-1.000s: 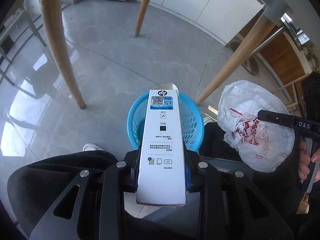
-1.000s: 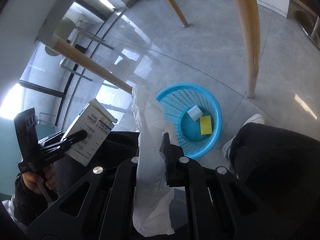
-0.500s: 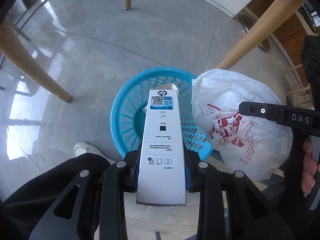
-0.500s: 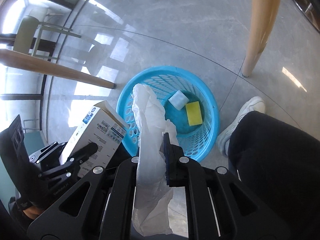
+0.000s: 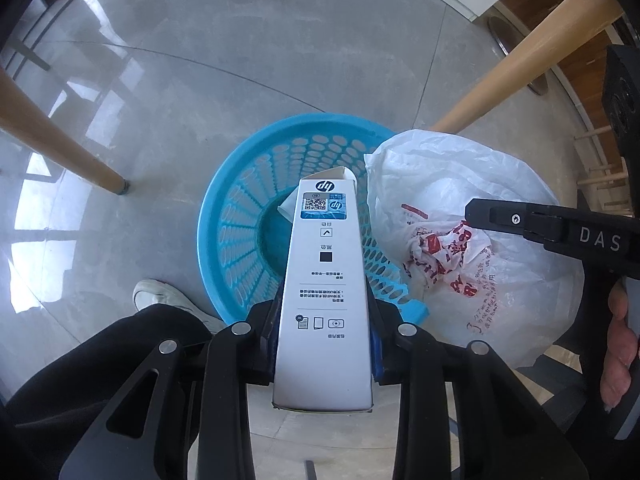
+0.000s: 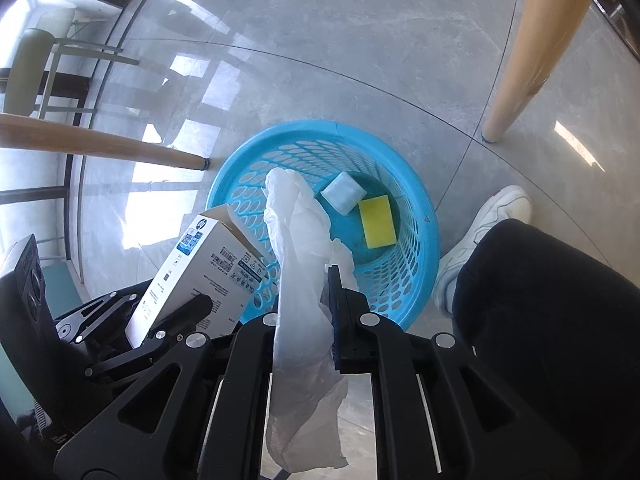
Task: Collect trash
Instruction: 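Open the left tool to drop the box while the right tool releases the bag, then raise both tools away from the basket toward the table, then grasp the crumpled clear plastic bottle with the left tool while the right tool grasps the white cup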
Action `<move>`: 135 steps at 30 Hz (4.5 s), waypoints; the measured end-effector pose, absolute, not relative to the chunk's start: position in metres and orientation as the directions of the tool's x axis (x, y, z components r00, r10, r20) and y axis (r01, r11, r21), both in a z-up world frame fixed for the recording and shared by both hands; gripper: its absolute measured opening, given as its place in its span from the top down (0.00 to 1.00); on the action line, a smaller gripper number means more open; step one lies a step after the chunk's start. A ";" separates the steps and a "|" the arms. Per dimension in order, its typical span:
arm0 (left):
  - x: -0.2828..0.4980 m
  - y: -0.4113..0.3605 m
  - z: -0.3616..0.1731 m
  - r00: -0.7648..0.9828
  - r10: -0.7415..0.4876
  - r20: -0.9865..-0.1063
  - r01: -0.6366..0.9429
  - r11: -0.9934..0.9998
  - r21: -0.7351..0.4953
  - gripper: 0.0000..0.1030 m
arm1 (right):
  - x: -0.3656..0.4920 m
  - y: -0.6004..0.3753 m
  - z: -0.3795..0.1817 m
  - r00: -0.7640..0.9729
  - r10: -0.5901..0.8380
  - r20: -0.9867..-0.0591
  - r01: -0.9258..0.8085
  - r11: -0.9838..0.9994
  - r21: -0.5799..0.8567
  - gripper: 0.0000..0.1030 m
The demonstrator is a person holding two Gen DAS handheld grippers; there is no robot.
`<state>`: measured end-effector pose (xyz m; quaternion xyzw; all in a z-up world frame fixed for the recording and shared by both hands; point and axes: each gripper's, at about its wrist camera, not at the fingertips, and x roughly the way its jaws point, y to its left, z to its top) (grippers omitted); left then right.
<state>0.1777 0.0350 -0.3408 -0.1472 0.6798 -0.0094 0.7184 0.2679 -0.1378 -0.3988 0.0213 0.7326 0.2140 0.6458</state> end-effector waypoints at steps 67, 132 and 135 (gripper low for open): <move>0.015 0.058 -0.109 0.567 -0.044 -0.823 -0.171 0.971 -0.170 0.06 | 0.112 -0.220 -0.150 0.206 0.469 -0.859 -0.537 0.788 0.302 0.08; 0.165 0.142 0.006 0.659 0.175 -0.732 -0.171 0.982 0.081 0.64 | 0.303 -0.217 -0.010 0.568 0.495 -0.658 -0.548 0.823 0.146 0.95; 0.160 0.144 0.009 0.661 0.174 -0.730 -0.174 0.982 0.076 0.68 | 0.300 -0.218 -0.008 0.573 0.496 -0.652 -0.550 0.823 0.142 0.96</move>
